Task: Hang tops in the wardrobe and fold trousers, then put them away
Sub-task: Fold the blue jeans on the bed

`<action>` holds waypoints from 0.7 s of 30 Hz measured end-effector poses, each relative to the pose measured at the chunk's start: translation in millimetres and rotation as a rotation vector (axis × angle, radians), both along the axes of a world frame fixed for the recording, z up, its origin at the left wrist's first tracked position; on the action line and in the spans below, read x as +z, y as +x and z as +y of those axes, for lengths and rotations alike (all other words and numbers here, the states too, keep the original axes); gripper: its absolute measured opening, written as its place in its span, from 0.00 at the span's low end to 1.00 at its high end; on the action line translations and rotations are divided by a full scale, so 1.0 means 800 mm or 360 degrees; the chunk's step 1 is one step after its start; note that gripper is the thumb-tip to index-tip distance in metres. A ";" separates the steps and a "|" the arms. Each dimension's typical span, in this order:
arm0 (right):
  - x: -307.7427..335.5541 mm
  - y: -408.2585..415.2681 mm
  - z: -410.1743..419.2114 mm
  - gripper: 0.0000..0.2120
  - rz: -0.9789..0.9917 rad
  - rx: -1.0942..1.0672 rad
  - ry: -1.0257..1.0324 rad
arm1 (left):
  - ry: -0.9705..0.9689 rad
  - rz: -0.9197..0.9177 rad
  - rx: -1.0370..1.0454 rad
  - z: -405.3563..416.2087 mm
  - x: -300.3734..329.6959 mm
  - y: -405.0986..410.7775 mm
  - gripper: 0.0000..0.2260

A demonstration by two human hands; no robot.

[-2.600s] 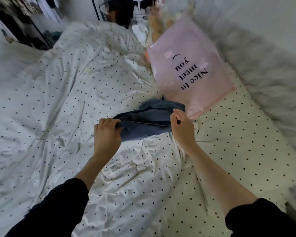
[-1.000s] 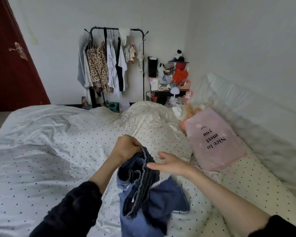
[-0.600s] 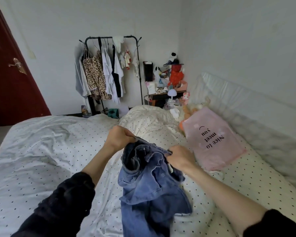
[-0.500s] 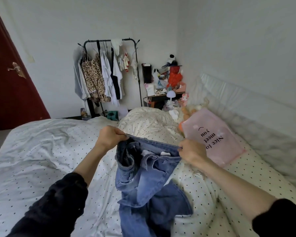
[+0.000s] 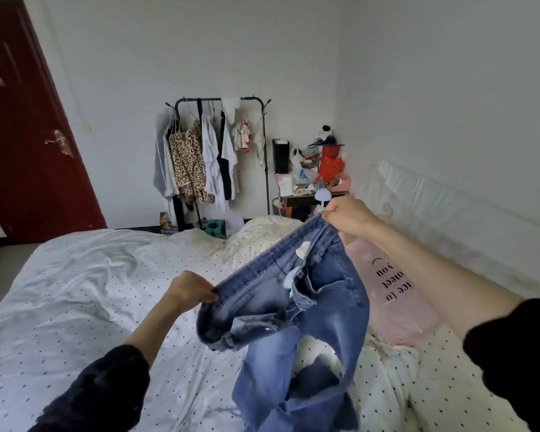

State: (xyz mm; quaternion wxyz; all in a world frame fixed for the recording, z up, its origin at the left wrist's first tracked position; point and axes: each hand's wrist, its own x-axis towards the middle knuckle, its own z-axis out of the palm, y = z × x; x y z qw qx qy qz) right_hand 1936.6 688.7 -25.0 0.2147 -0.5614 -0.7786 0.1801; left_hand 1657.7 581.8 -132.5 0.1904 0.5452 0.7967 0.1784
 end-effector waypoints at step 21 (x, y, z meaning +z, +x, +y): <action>0.010 0.044 0.034 0.12 0.0044 -0.0020 0.0034 | 0.0717 -0.1106 0.0513 0.016 0.015 -0.018 0.10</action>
